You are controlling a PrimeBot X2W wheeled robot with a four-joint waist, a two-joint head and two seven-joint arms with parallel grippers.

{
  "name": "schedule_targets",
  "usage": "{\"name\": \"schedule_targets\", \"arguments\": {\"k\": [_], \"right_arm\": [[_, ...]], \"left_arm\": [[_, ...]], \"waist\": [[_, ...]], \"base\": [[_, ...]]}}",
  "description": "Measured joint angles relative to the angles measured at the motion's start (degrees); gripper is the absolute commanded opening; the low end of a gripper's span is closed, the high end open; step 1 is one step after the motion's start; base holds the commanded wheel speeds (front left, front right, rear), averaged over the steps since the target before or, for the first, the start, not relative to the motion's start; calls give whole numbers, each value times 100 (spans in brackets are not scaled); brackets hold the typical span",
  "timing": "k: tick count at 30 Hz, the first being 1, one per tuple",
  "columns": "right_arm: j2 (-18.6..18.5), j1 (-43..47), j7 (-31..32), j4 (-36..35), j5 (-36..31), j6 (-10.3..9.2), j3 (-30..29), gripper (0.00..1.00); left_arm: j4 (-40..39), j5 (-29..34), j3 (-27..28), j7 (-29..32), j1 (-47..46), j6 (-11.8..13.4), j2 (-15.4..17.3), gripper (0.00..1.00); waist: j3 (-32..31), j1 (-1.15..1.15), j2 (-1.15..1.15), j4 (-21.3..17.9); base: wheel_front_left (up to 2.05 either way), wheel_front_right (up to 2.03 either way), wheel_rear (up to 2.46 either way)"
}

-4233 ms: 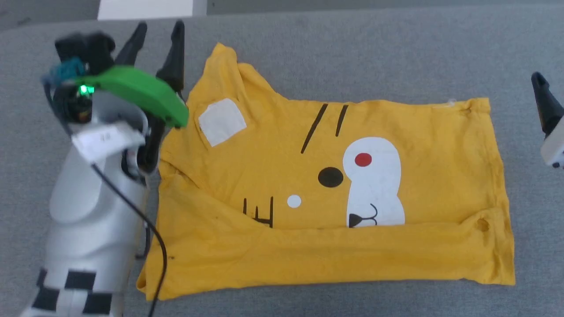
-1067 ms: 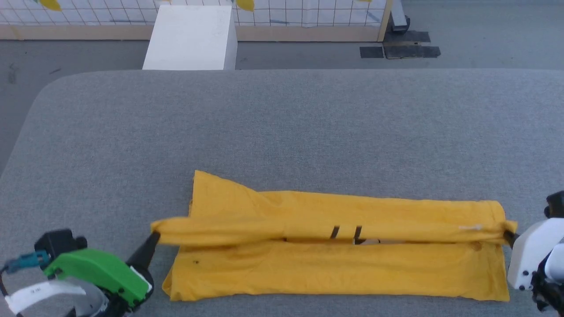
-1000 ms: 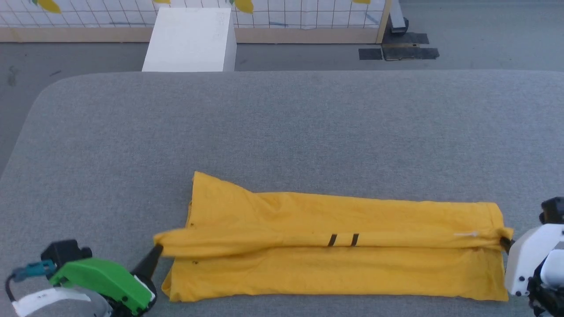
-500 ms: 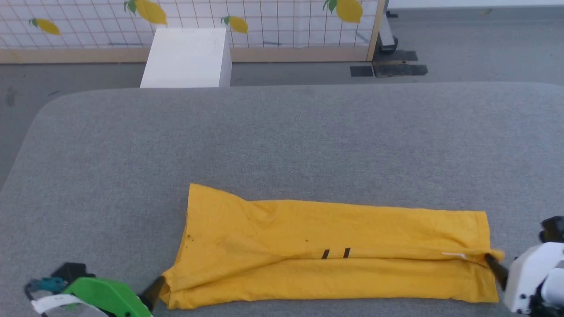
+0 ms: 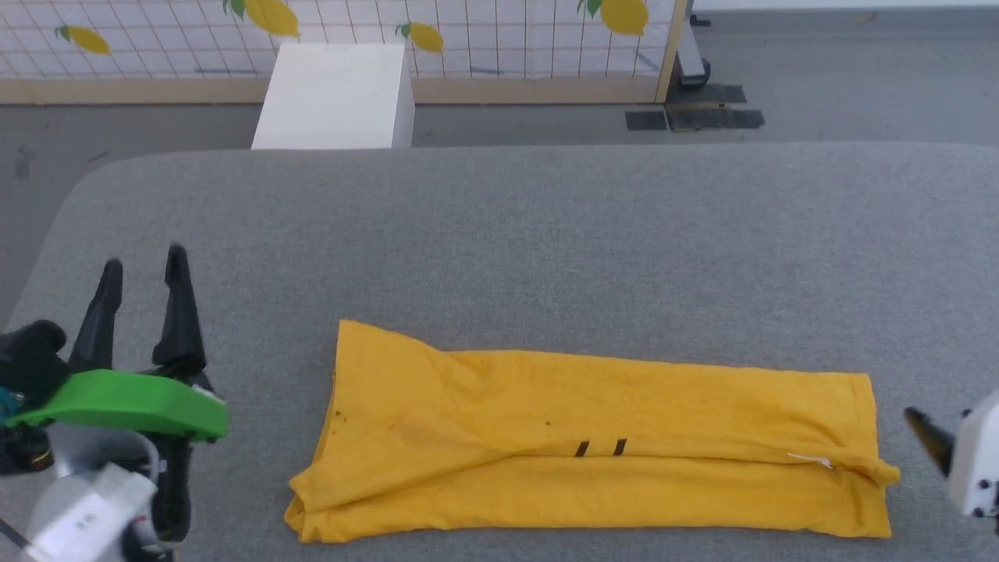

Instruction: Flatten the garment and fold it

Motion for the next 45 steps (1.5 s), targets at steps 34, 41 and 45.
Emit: {"name": "schedule_targets", "arguments": {"k": [34, 41, 45], "right_arm": [[-468, -692, -270, 1714, 584, 8, 1611, 0], [-825, -805, -279, 2439, -249, 5, 500, 0], [-862, -898, -300, 2680, -1043, 4, -26, 0]], "left_arm": [[1063, 1005, -355, -1580, -87, -686, -700, 100], [1049, 1118, -339, -1581, -64, -720, -704, 100], [1078, 1123, -399, -1580, -44, -742, -703, 100]], "waist": [[432, 0, 0, 162], [425, 0, 0, 169], [417, 0, 0, 168]], "base": [[0, 0, 0], [0, 0, 0], [0, 0, 0]]}}
